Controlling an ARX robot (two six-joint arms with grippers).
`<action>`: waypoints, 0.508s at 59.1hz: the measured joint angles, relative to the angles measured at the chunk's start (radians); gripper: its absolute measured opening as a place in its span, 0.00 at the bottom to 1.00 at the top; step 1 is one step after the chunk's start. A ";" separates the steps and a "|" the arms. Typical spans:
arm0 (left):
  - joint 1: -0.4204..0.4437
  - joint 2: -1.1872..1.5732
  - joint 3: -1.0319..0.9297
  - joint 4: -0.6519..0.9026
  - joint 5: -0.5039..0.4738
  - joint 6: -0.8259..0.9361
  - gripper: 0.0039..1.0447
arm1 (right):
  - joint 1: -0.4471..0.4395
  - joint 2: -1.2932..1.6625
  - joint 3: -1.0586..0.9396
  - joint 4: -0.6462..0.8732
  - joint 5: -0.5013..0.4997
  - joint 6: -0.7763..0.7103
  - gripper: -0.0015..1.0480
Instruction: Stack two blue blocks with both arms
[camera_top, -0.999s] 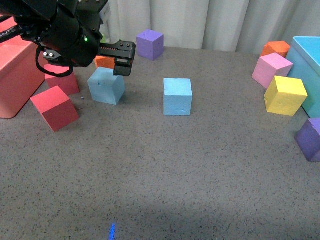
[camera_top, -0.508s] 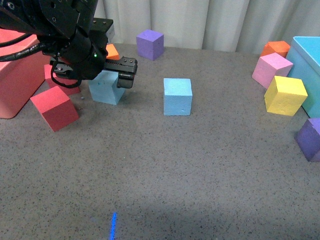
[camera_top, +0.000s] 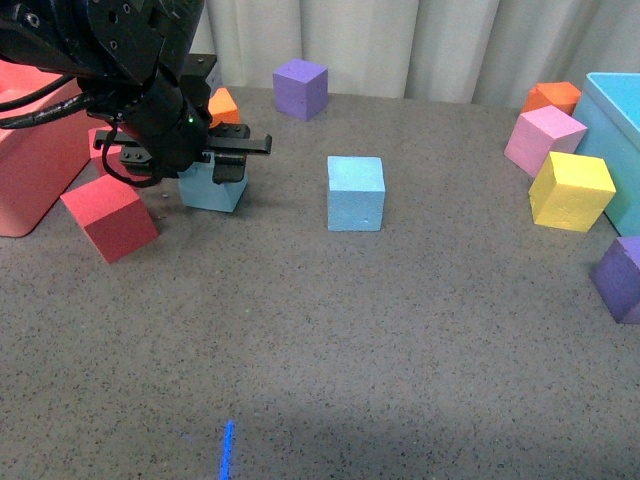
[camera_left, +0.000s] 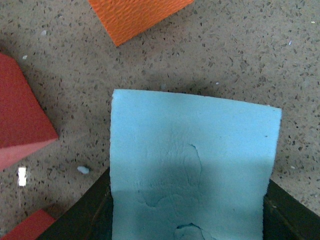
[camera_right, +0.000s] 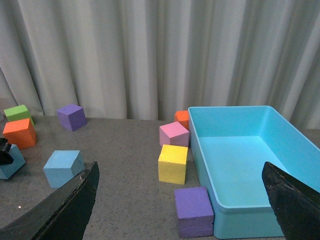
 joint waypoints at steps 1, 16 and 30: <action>-0.002 -0.005 -0.005 0.000 -0.001 -0.002 0.49 | 0.000 0.000 0.000 0.000 0.000 0.000 0.91; -0.100 -0.167 -0.087 -0.016 -0.058 -0.106 0.46 | 0.000 0.000 0.000 0.000 0.000 0.000 0.91; -0.238 -0.208 -0.079 -0.040 -0.150 -0.209 0.46 | 0.000 0.000 0.000 0.000 0.000 0.000 0.91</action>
